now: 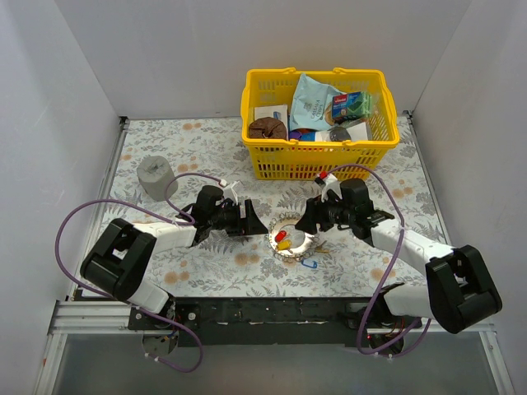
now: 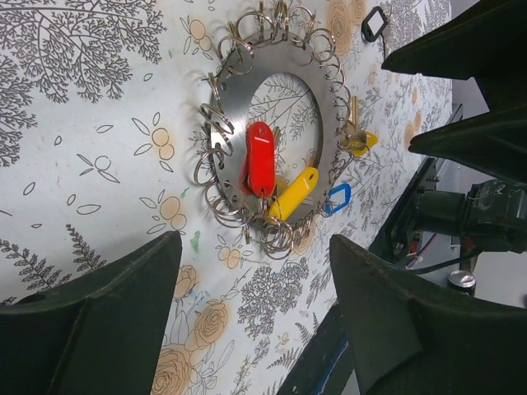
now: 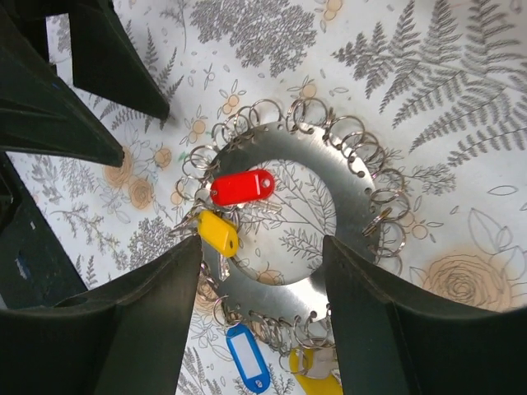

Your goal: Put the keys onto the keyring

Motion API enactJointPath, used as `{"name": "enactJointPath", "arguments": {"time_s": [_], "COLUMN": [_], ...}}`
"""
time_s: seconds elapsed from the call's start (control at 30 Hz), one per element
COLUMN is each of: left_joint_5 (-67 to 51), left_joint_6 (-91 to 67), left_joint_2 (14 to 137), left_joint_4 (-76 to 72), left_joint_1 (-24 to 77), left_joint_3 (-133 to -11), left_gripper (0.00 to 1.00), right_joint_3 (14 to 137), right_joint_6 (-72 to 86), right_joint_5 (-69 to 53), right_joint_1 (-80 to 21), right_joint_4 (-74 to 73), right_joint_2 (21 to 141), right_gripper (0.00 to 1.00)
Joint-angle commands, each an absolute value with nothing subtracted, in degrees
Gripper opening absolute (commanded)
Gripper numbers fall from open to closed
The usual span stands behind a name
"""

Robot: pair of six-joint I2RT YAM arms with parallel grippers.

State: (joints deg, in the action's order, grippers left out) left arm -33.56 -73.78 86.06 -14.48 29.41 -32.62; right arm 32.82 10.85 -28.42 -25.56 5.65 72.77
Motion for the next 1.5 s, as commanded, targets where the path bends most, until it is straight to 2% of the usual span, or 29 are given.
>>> {"name": "enactJointPath", "arguments": {"time_s": [0.0,0.2,0.57,0.9,1.47], "left_joint_5": [-34.36,-34.98,-34.72,-34.37,-34.45], "left_joint_6": [-72.69,-71.81,-72.33,-72.6,-73.04], "left_joint_2": [86.83,89.81,94.3,98.17,97.03], "left_joint_4": [-15.21,-14.15,-14.06,-14.06,-15.38], "left_joint_1": [29.18,29.18,29.97,31.29,31.38], "left_joint_3": [-34.01,-36.91,-39.11,-40.52,-37.88], "left_gripper": [0.71,0.65,0.63,0.53,0.35], "right_joint_3": [34.8,34.02,32.96,30.5,27.33], "right_joint_6": [11.34,13.0,13.62,14.59,18.63], "right_joint_5": [-23.12,-19.34,-18.63,-20.74,-19.95], "right_joint_1": [-25.31,-24.35,-23.47,-23.38,-23.29], "right_joint_4": [4.31,2.29,0.09,0.96,5.89], "right_joint_2": [71.02,71.37,73.12,75.15,74.53], "right_gripper": [0.68,0.68,0.68,0.68,0.69]}}
